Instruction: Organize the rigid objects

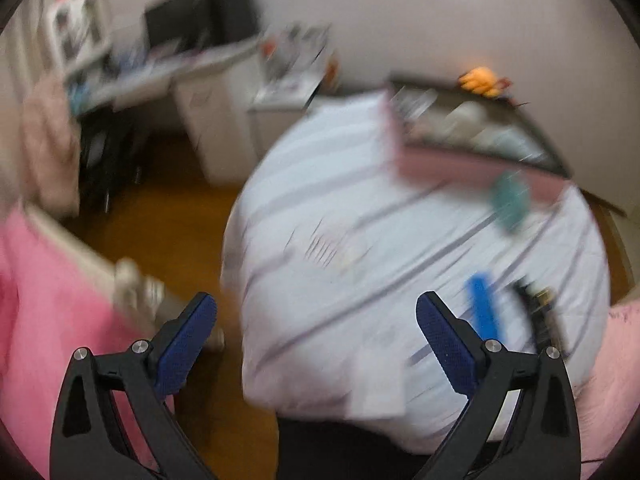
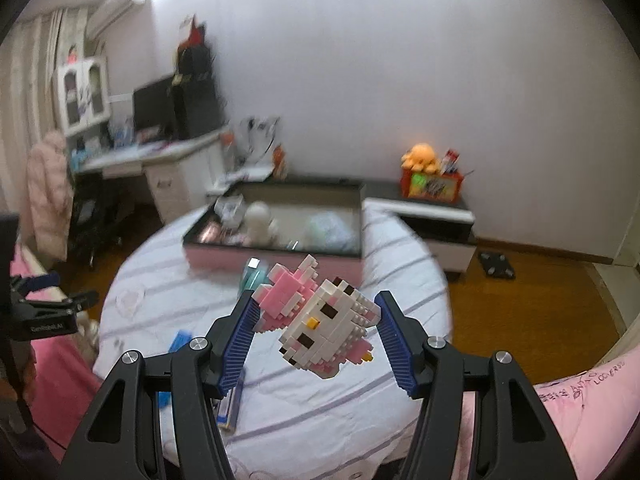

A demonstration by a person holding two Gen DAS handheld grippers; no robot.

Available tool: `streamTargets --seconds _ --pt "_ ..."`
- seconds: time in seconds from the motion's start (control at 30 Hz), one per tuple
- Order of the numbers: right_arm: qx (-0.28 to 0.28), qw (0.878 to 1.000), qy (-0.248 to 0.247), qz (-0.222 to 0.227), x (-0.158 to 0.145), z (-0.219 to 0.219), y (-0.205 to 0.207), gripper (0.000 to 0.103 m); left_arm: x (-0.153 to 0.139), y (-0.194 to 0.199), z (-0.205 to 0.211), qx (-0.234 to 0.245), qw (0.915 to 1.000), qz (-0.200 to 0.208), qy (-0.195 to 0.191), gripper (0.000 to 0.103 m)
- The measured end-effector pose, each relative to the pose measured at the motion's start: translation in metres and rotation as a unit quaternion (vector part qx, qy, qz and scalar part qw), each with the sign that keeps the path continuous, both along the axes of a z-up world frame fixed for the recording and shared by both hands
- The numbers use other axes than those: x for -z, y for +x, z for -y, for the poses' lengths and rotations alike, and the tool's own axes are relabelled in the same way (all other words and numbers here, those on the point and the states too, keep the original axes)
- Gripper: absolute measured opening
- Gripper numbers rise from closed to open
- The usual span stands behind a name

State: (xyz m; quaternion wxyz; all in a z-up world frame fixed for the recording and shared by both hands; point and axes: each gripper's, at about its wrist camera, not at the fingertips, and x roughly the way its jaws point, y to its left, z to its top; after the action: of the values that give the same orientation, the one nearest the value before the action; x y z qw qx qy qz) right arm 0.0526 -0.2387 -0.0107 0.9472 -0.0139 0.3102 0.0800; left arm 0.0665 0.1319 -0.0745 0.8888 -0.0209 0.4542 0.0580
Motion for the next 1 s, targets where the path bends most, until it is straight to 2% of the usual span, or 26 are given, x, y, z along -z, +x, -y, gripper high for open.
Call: streamTargets --seconds 0.07,0.1,0.17,0.27,0.3,0.33,0.37,0.4,0.43,0.47,0.5,0.7,1.0 --pt "-0.013 1.000 -0.008 -0.014 0.007 -0.015 0.008 0.061 0.020 -0.002 -0.006 0.004 0.9993 -0.030 -0.020 0.101" --pt "-0.020 1.000 -0.012 -0.017 0.010 -0.022 0.010 0.061 0.028 -0.004 -0.004 0.007 0.9991 -0.040 -0.015 0.101" --pt "-0.038 0.999 -0.022 -0.024 0.013 -0.037 0.014 0.061 0.038 -0.007 0.004 0.016 0.9987 -0.048 -0.007 0.101" --pt "-0.058 0.997 -0.030 -0.036 0.021 -0.054 0.017 0.061 0.043 -0.013 0.018 0.054 0.9972 -0.049 -0.018 0.101" --pt "-0.063 0.997 -0.033 -0.040 0.023 -0.058 0.018 0.061 0.045 -0.014 0.025 0.060 0.9971 -0.047 -0.007 0.099" --pt "-0.068 0.996 -0.037 -0.043 0.026 -0.062 0.018 0.061 0.048 -0.014 0.030 0.065 0.9968 -0.046 0.003 0.093" --pt "-0.071 0.996 -0.040 -0.047 0.028 -0.065 0.019 0.061 0.052 -0.013 0.034 0.074 0.9958 -0.054 0.005 0.071" --pt "-0.073 0.995 -0.041 -0.051 0.031 -0.066 0.019 0.061 0.059 -0.010 0.037 0.090 0.9931 -0.074 -0.011 0.054" --pt "-0.074 0.995 -0.040 -0.054 0.034 -0.067 0.019 0.061 0.057 -0.010 0.037 0.089 0.9936 -0.068 -0.019 0.053" --pt "-0.073 0.995 -0.038 -0.057 0.035 -0.067 0.020 0.061 0.056 -0.010 0.038 0.092 0.9932 -0.067 -0.022 0.044" --pt "-0.072 0.995 -0.038 -0.060 0.036 -0.066 0.021 0.061 0.055 -0.011 0.039 0.094 0.9931 -0.067 -0.020 0.041" --pt "-0.055 0.996 -0.031 -0.057 0.034 -0.056 0.020 0.061 0.049 -0.008 0.043 0.090 0.9934 -0.069 -0.017 0.040" --pt "-0.020 0.999 -0.012 -0.037 0.022 -0.027 0.014 0.061 -0.003 0.008 0.067 0.123 0.9923 -0.007 0.013 0.041"
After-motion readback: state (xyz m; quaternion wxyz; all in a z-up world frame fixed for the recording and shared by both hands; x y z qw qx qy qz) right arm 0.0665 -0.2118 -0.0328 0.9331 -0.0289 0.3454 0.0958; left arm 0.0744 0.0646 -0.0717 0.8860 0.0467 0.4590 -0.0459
